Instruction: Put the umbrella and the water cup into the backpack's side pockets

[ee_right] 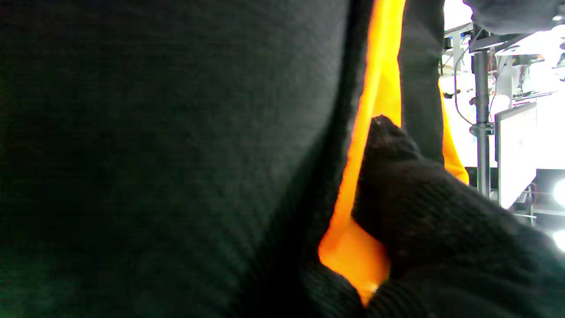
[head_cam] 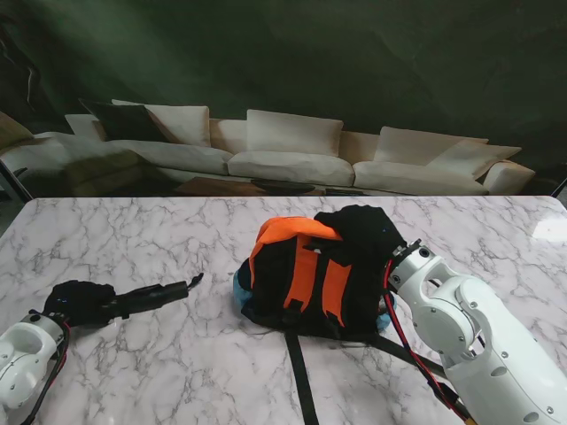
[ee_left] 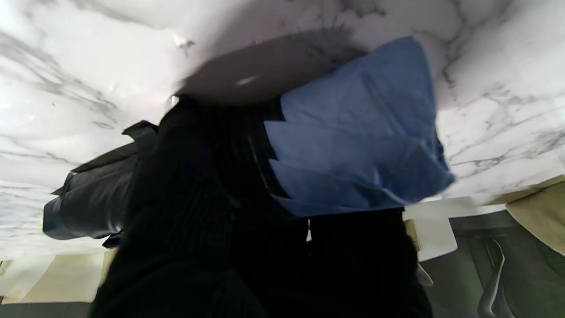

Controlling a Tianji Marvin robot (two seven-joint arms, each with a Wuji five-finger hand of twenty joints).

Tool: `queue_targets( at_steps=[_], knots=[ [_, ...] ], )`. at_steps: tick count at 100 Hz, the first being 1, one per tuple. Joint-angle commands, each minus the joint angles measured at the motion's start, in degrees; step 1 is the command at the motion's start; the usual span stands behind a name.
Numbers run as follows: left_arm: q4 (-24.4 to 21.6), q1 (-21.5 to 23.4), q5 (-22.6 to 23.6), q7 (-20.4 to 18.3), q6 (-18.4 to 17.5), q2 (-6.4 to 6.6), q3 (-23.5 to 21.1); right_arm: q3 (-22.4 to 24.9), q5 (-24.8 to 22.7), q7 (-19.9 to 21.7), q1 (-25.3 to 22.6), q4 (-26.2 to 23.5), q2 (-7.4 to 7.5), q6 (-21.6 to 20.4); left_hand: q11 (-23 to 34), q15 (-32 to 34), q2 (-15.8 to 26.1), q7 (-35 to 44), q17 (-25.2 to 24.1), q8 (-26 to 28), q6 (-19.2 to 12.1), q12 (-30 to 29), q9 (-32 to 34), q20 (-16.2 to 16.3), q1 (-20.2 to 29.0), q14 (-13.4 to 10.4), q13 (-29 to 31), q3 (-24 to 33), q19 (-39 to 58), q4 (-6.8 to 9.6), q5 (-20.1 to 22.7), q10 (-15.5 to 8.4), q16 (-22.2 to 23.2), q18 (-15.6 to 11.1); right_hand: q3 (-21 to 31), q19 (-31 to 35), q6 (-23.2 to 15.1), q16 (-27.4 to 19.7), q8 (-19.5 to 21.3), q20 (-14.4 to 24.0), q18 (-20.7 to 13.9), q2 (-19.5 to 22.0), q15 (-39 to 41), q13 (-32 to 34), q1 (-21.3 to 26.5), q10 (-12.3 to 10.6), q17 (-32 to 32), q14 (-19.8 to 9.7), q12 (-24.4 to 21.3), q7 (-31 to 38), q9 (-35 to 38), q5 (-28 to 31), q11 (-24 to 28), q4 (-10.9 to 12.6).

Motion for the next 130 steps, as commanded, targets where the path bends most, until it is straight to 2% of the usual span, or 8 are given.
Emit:
queue_targets(
  at_steps=[1,14,41,63,90,110,119,130],
  knots=[
    [-0.19,1.01,-0.58,-0.23,-0.14,-0.66,-0.92,-0.21,-0.34,0.45,-0.80,1.01,0.03,0.45,2.94,5.37,5.52,11.33,2.95,1.98,-7.67,1.54,4.85,1.64,10.54,2.58,2.33,8.12,4.31,3.59,5.33,-4.61,1.61,-4.44,5.74,2.22,-11.04,-0.32,1.11,0.54,-0.40,4.41,0.80,1.19,7.63,-1.42,0.29,0.35,-0.17,4.54,-0.60,1.78,-0.37,2.35],
    [-1.74,2.33,-2.30,3.89,-2.54,-1.43,-3.78,-0.15,-0.36,0.44,-0.87,0.98,0.03,0.46,3.05,5.61,5.47,11.92,3.20,2.33,-7.65,1.76,4.90,1.74,10.54,2.79,2.51,8.35,4.52,3.53,5.08,-4.53,1.69,-4.46,5.71,2.19,-10.98,-0.32,1.13,0.54,-0.38,4.41,0.80,1.19,7.65,-1.39,0.26,0.35,-0.18,4.55,-0.60,1.82,-0.36,2.35],
    [-4.70,3.47,-2.81,12.93,-7.89,-2.54,-8.60,-0.51,-0.10,0.36,-0.69,1.30,-0.02,0.90,3.03,6.45,5.46,12.41,4.51,2.18,-7.80,1.80,5.13,2.15,10.31,2.88,3.50,8.61,5.42,3.34,5.02,-4.47,1.98,-4.57,5.67,2.18,-11.05,-0.31,1.14,0.54,-0.37,4.45,0.80,1.19,7.70,-1.43,0.26,0.35,-0.21,4.49,-0.63,1.83,-0.36,2.35],
    [-6.12,2.88,-3.06,19.46,-11.67,-3.28,-10.76,-0.31,-0.08,0.21,-0.86,1.20,-0.05,0.98,2.88,6.28,5.55,12.56,4.51,1.98,-7.93,1.68,5.08,2.16,10.20,2.66,3.63,8.60,5.37,3.16,4.83,-4.52,1.82,-4.59,5.67,2.18,-11.07,-0.31,1.16,0.55,-0.37,4.44,0.80,1.20,7.69,-1.42,0.26,0.35,-0.24,4.50,-0.61,1.84,-0.35,2.37],
    [-8.85,1.14,-3.78,25.70,-17.01,-4.37,-12.87,0.20,-0.24,-0.06,-1.37,0.96,-0.08,1.29,2.76,6.15,5.91,12.52,4.75,1.72,-7.70,1.60,4.86,2.03,10.24,2.44,3.56,8.58,5.14,3.17,4.40,-4.53,1.69,-4.71,5.69,2.18,-11.05,-0.31,1.15,0.55,-0.37,4.38,0.80,1.20,7.70,-1.43,0.26,0.35,-0.27,4.50,-0.58,1.91,-0.33,2.38],
    [-11.50,-1.45,-8.35,24.98,-21.29,-5.87,-12.82,0.40,-0.11,-0.13,-1.46,0.97,-0.12,1.48,2.71,6.05,6.08,12.58,4.60,1.69,-7.68,1.60,4.58,1.93,10.24,2.31,3.41,8.40,4.86,3.20,4.12,-4.60,1.63,-4.93,5.67,2.18,-11.08,-0.31,1.14,0.56,-0.37,4.41,0.80,1.20,7.68,-1.42,0.26,0.35,-0.28,4.47,-0.62,1.83,-0.35,2.37],
    [-12.40,-3.45,-12.46,22.59,-22.37,-6.75,-11.46,0.50,-0.09,-0.02,-1.39,0.99,-0.11,1.59,2.69,6.05,6.25,12.54,4.64,1.63,-7.67,1.57,4.50,1.91,10.20,2.23,3.39,8.31,4.80,3.23,3.95,-4.54,1.62,-5.00,5.68,2.17,-11.11,-0.31,1.18,0.56,-0.37,4.43,0.80,1.20,7.69,-1.42,0.27,0.35,-0.28,4.51,-0.62,1.91,-0.35,2.38],
    [-13.69,-5.97,-18.05,17.87,-22.86,-7.45,-8.76,0.56,0.03,0.07,-1.24,1.06,-0.12,1.85,2.66,6.01,6.38,12.52,4.51,1.60,-7.55,1.56,4.32,1.89,10.31,2.14,3.20,8.21,4.69,3.30,3.77,-4.48,1.60,-5.04,5.66,2.17,-11.08,-0.31,1.18,0.56,-0.37,4.41,0.80,1.20,7.69,-1.34,0.27,0.35,-0.28,4.49,-0.62,1.87,-0.35,2.38]
  ],
)
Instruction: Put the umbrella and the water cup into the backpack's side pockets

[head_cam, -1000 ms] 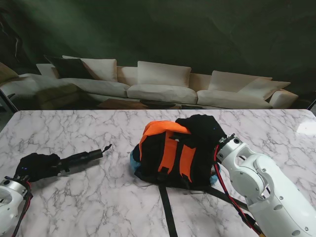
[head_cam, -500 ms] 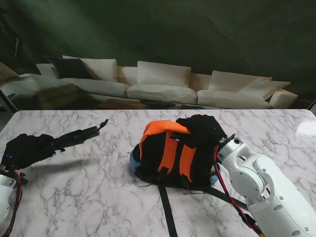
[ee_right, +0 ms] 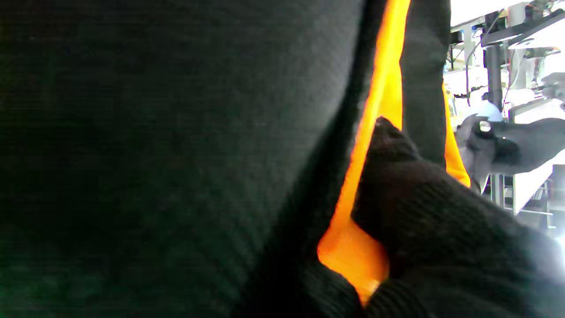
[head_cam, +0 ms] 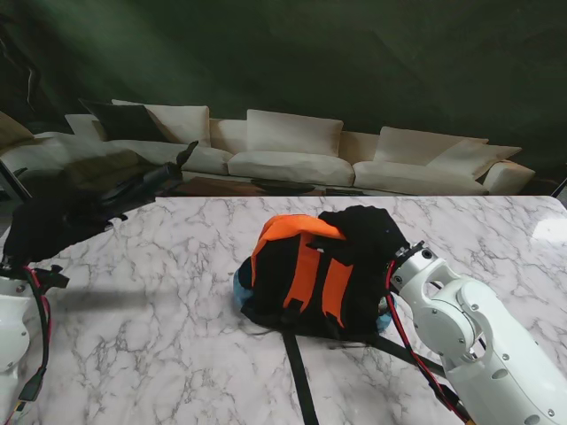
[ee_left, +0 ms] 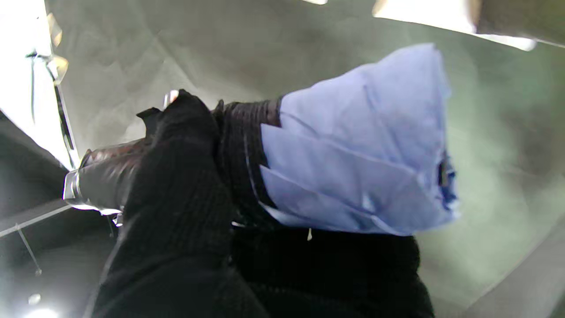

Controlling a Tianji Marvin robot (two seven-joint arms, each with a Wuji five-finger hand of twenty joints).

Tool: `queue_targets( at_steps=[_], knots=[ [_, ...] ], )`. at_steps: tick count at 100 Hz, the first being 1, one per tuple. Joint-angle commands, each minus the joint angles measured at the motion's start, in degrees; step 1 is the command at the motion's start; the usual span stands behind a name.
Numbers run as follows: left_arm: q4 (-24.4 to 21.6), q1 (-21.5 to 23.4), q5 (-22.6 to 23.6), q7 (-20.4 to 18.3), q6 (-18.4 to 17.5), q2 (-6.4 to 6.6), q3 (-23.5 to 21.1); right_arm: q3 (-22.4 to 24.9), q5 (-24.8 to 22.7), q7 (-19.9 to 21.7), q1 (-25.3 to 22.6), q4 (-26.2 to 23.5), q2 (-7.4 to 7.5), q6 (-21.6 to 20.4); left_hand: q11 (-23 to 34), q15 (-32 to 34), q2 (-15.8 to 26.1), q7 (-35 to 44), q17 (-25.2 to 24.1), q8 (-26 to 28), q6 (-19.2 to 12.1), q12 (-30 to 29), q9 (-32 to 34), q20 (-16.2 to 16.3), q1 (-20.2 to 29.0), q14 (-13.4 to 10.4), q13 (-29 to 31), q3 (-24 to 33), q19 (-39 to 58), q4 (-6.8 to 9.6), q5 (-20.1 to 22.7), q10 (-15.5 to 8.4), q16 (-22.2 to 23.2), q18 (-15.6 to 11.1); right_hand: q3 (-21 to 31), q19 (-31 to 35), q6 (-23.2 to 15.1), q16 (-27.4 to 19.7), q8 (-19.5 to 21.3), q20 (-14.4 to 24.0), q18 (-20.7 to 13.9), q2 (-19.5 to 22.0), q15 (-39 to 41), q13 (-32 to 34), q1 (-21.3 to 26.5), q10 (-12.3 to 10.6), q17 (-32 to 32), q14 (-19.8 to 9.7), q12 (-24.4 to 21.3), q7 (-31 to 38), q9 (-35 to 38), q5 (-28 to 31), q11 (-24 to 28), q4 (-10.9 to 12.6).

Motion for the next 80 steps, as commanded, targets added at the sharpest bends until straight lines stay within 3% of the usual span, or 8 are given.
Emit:
queue_targets(
  at_steps=[1,21,54,67,80],
  knots=[
    [-2.68,-2.59,-0.31,-1.77,-0.32,-1.00,2.10,-0.02,-0.17,0.52,-0.50,1.01,0.09,0.60,1.74,3.25,7.68,9.69,2.68,1.60,-7.60,0.73,3.00,1.02,10.38,2.12,1.65,8.18,2.58,3.34,3.62,-4.45,0.61,-5.14,5.66,2.18,-10.95,-0.31,1.18,0.56,-0.37,3.93,0.85,1.20,7.69,-1.34,0.28,0.35,-0.23,4.50,-0.62,2.38,-0.35,2.38],
    [-5.20,-6.46,-10.48,-9.26,1.87,-1.53,9.02,0.24,0.11,0.27,-0.41,1.17,0.02,0.58,1.78,3.33,7.81,9.72,2.70,1.54,-7.58,0.69,2.92,1.06,10.46,2.01,1.59,7.90,2.56,3.43,3.48,-4.53,0.59,-5.28,5.66,2.18,-10.95,-0.31,1.17,0.56,-0.37,3.96,0.85,1.20,7.71,-1.38,0.28,0.35,-0.21,4.46,-0.56,2.38,-0.32,2.39],
    [-5.49,-10.83,-26.32,-15.03,13.37,-2.72,22.74,0.48,1.09,-0.34,-0.32,1.27,-0.17,0.30,1.84,3.45,8.06,9.75,2.42,1.40,-7.47,0.60,2.69,1.19,10.67,2.09,1.35,7.52,2.56,3.62,3.26,-4.29,0.55,-5.29,5.63,2.17,-10.89,-0.31,1.21,0.57,-0.37,3.98,0.85,1.20,7.75,-1.34,0.28,0.35,-0.21,4.48,-0.62,2.42,-0.33,2.40],
    [-5.13,-9.66,-29.09,-17.07,15.81,-2.67,25.17,0.67,1.42,-0.68,-0.38,1.22,-0.26,0.25,1.87,3.44,8.12,9.76,2.24,1.35,-7.42,0.60,2.64,1.23,10.74,2.06,1.19,7.43,2.55,3.66,3.20,-4.28,0.52,-5.27,5.63,2.17,-10.94,-0.31,1.24,0.57,-0.37,4.00,0.85,1.20,7.77,-1.34,0.28,0.35,-0.22,4.50,-0.63,2.48,-0.35,2.41],
    [-4.10,-8.41,-28.88,-19.20,16.97,-2.17,26.38,0.68,1.63,-0.79,-0.31,1.33,-0.30,0.22,1.93,3.48,8.21,9.85,2.11,1.32,-7.41,0.60,2.58,1.27,10.79,2.01,1.05,7.30,2.54,3.70,3.13,-4.38,0.49,-5.27,5.60,2.17,-10.92,-0.31,1.24,0.57,-0.37,4.01,0.84,1.20,7.78,-1.32,0.28,0.35,-0.20,4.45,-0.65,2.43,-0.33,2.40]
  ],
)
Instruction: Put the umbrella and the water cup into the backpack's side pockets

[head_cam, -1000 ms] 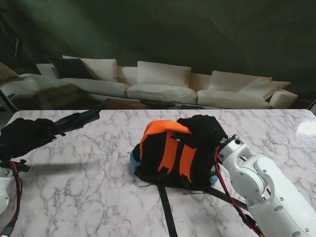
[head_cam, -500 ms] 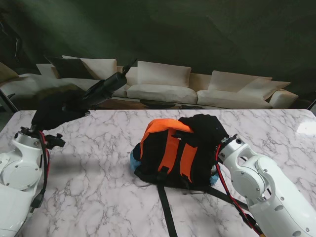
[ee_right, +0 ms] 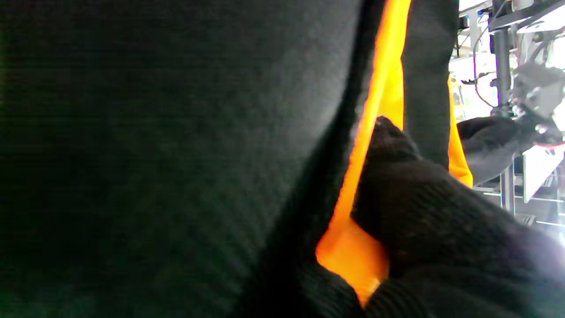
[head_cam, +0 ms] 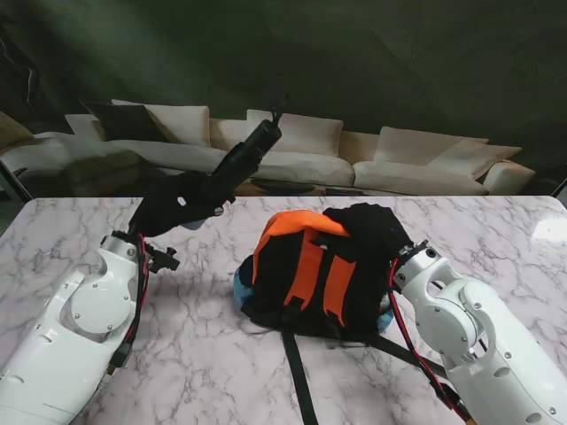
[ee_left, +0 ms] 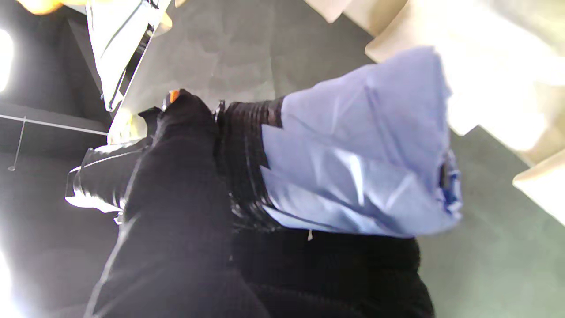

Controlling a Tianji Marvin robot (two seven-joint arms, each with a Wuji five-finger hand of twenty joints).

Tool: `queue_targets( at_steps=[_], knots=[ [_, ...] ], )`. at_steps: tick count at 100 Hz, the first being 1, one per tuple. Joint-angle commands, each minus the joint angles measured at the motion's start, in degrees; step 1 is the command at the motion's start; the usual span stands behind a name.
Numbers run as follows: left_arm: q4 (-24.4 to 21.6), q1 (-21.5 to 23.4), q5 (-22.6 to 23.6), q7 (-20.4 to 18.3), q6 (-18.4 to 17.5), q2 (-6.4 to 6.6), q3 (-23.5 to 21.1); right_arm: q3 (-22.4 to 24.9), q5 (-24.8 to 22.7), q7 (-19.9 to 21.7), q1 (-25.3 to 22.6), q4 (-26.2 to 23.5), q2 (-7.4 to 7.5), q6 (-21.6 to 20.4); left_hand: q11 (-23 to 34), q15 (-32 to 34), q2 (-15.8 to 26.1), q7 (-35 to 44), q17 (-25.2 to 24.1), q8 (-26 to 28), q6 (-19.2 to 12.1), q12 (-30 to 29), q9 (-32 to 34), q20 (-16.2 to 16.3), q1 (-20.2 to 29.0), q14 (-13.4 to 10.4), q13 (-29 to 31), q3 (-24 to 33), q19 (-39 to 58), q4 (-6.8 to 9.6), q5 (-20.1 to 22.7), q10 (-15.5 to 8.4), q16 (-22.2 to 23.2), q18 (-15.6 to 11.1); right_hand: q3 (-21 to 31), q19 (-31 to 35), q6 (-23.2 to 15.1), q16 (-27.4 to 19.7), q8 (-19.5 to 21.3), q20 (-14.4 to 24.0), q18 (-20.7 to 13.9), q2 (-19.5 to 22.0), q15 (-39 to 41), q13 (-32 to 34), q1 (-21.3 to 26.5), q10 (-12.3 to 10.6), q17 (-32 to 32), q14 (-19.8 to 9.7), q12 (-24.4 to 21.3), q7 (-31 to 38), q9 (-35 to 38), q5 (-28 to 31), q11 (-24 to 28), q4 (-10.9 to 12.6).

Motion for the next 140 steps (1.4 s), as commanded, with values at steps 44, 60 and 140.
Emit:
queue_targets(
  at_steps=[44,60,140],
  knots=[
    [3.07,1.08,-2.60,-5.56,2.04,0.43,4.73,-1.06,-0.01,0.28,0.36,1.01,-0.02,0.36,1.93,3.31,8.32,9.62,1.84,1.00,-7.66,0.46,2.41,1.33,10.98,2.03,0.85,6.96,2.51,3.74,3.22,-4.48,0.31,-5.34,5.58,2.18,-10.89,-0.30,1.26,0.56,-0.37,4.06,0.79,1.18,7.79,-1.31,0.29,0.41,-0.17,4.42,-0.66,2.43,-0.34,2.42],
    [3.54,0.22,-4.53,-6.55,1.65,0.39,6.70,-1.14,-0.02,0.08,0.34,1.06,-0.05,0.47,1.96,3.26,8.40,9.67,1.52,0.94,-7.87,0.49,2.35,1.36,10.97,1.95,0.63,6.87,2.44,3.73,3.23,-4.62,0.26,-5.39,5.53,2.18,-10.84,-0.29,1.27,0.56,-0.37,4.10,0.77,1.18,7.79,-1.27,0.29,0.38,-0.17,4.41,-0.67,2.44,-0.35,2.41],
    [6.61,-4.77,-3.32,-10.44,1.85,1.13,11.46,-2.24,0.78,-0.15,1.33,1.96,-0.16,0.12,0.85,16.98,9.04,6.32,-0.21,-1.98,-8.64,-1.99,2.65,10.00,10.64,0.41,2.11,4.62,15.10,3.35,4.23,-5.63,9.57,-3.74,5.48,2.18,-10.91,-0.24,1.31,0.57,-0.37,4.10,0.73,1.18,7.82,-1.30,0.29,0.40,-0.16,4.35,-0.66,2.47,-0.34,2.42]
  ],
)
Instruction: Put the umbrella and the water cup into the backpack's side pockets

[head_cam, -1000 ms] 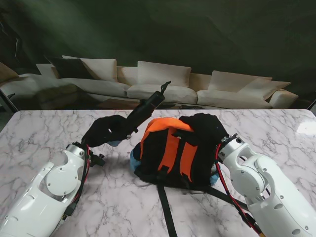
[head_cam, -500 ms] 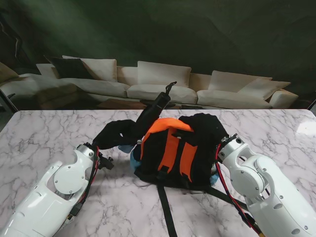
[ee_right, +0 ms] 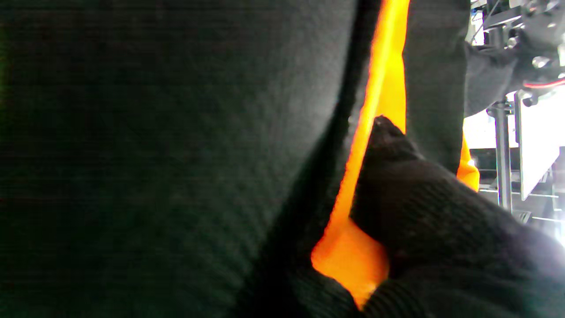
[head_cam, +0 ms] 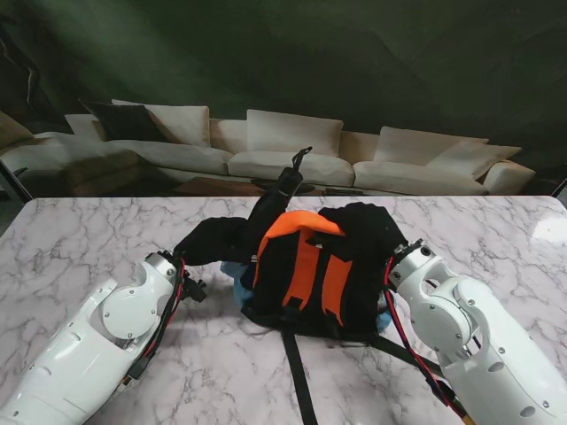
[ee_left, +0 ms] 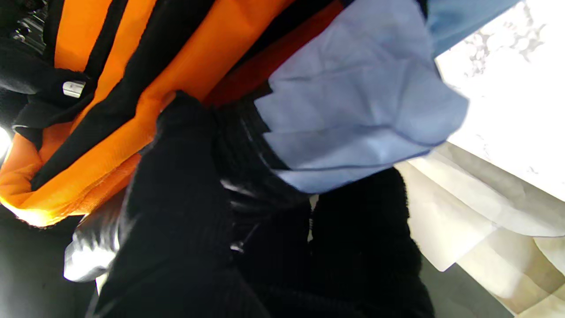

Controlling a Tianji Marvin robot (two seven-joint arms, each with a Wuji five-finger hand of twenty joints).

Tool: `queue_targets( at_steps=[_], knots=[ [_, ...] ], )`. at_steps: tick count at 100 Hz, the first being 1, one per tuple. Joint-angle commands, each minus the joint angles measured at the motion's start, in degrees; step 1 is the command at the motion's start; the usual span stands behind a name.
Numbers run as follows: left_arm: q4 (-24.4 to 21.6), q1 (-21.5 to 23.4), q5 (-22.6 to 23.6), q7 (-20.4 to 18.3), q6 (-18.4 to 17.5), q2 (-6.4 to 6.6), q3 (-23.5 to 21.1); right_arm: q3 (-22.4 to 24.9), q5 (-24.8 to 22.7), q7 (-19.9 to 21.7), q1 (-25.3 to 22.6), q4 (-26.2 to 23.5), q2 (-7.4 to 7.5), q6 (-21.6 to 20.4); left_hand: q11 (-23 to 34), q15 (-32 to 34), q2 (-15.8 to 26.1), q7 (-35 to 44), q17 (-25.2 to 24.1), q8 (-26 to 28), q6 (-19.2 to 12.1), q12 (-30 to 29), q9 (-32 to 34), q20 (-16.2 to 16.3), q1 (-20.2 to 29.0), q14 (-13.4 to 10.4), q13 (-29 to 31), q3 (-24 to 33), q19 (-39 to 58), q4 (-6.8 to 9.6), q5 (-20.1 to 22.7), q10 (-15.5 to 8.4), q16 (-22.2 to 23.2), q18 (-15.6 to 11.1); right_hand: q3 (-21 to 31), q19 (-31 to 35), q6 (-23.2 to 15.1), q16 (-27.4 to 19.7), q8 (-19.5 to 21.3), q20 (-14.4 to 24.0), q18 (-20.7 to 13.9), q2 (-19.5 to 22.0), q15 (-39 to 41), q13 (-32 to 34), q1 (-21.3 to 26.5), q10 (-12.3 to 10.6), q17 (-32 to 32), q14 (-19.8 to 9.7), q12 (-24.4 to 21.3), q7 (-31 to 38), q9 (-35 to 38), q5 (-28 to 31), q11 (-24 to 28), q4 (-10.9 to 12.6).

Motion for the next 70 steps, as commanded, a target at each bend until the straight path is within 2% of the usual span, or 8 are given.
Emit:
queue_targets(
  at_steps=[1,11,22,29,37,42,52,70],
  knots=[
    [-0.41,-0.66,-0.33,-0.19,-0.03,-0.71,0.48,-0.45,-0.08,0.35,-0.24,0.50,-0.15,0.03,0.83,12.74,8.39,4.81,2.24,-1.29,-9.87,-0.72,2.68,3.91,10.57,0.09,3.55,5.99,7.71,3.34,4.27,-5.32,6.46,-4.32,5.53,2.18,-10.47,-0.24,1.31,0.27,-0.43,4.11,0.76,1.18,7.83,-1.30,0.31,0.42,-0.16,4.36,-0.66,2.46,-0.34,2.43],
    [-0.62,-1.13,-1.20,0.55,0.05,-1.06,1.34,-0.50,-0.07,0.41,-0.14,0.56,-0.14,-0.06,0.22,16.05,8.37,3.93,5.83,-2.40,-9.58,-1.97,2.98,5.15,10.48,-0.31,7.33,5.62,11.00,3.22,4.93,-5.49,7.95,-4.99,5.54,2.17,-10.49,-0.23,1.31,0.27,-0.43,4.12,0.77,1.19,7.83,-1.36,0.29,0.42,-0.16,4.35,-0.67,2.48,-0.35,2.43],
    [-1.15,-1.36,-3.55,1.87,0.33,-1.75,2.46,-0.63,0.02,0.41,-0.02,0.63,-0.15,-0.06,-0.21,14.24,8.33,3.73,6.39,-3.20,-9.44,-3.18,3.23,4.77,10.60,-0.15,7.63,5.44,10.95,3.14,5.44,-5.75,6.74,-5.05,5.54,2.16,-10.53,-0.22,1.31,0.27,-0.42,4.11,0.76,1.18,7.84,-1.32,0.29,0.44,-0.17,4.32,-0.63,2.43,-0.35,2.43],
    [-1.31,-1.54,-4.81,1.53,0.53,-1.85,3.34,-0.72,0.12,0.43,0.03,0.67,-0.16,-0.05,-0.84,9.52,8.40,3.54,5.47,-4.03,-9.36,-4.91,3.39,3.01,10.62,-0.70,7.23,5.31,7.45,3.10,5.72,-5.96,3.50,-4.29,5.52,2.16,-10.56,-0.22,1.34,0.27,-0.41,4.14,0.76,1.18,7.82,-1.32,0.29,0.44,-0.17,4.36,-0.63,2.52,-0.35,2.41],
    [-0.54,-2.14,-4.50,1.07,0.21,-1.77,4.55,-0.78,0.26,0.44,0.08,0.72,-0.17,-0.10,-1.43,3.69,8.24,3.41,5.01,-4.57,-9.22,-6.73,3.47,1.53,10.74,-2.45,7.67,5.48,4.60,3.14,5.89,-6.03,-1.45,-4.67,5.51,2.16,-10.60,-0.20,1.34,0.27,-0.41,4.14,0.78,1.18,7.82,-1.27,0.28,0.50,-0.17,4.33,-0.64,2.50,-0.37,2.41],
    [0.23,-2.59,-3.98,0.92,-0.24,-1.69,5.22,-0.80,0.33,0.46,0.10,0.75,-0.18,-0.13,-1.45,2.24,8.29,3.39,4.98,-4.58,-9.24,-6.95,3.26,0.85,10.87,-2.92,7.68,5.69,3.38,3.12,5.91,-6.05,-2.92,-4.92,5.52,2.15,-10.58,-0.20,1.34,0.27,-0.41,4.15,0.78,1.18,7.83,-1.35,0.27,0.48,-0.17,4.33,-0.63,2.50,-0.37,2.41],
    [1.81,-3.46,-3.02,0.87,-1.24,-1.63,6.25,-0.87,0.45,0.46,0.20,0.84,-0.19,-0.17,-0.76,-2.11,8.74,4.33,2.21,-3.51,-10.31,-5.49,2.12,-0.93,11.55,-3.92,5.24,6.24,-0.97,3.04,5.50,-6.87,-6.11,-4.94,5.52,2.14,-10.51,-0.20,1.34,0.27,-0.40,4.11,0.76,1.19,7.83,-1.31,0.26,0.40,-0.16,4.33,-0.65,2.50,-0.38,2.40],
    [4.66,-5.30,-0.70,0.82,-5.15,-1.36,7.90,-1.29,0.67,0.49,0.68,1.11,-0.22,-0.14,-1.44,-6.45,8.62,5.30,-3.46,-4.02,-12.70,-6.30,1.83,-1.31,11.31,-4.39,1.84,6.19,-4.60,2.94,5.76,-9.25,-7.39,-4.09,5.52,2.14,-10.59,-0.19,1.35,0.27,-0.40,4.14,0.76,1.19,7.83,-1.34,0.26,0.40,-0.14,4.32,-0.63,2.51,-0.37,2.39]
  ],
)
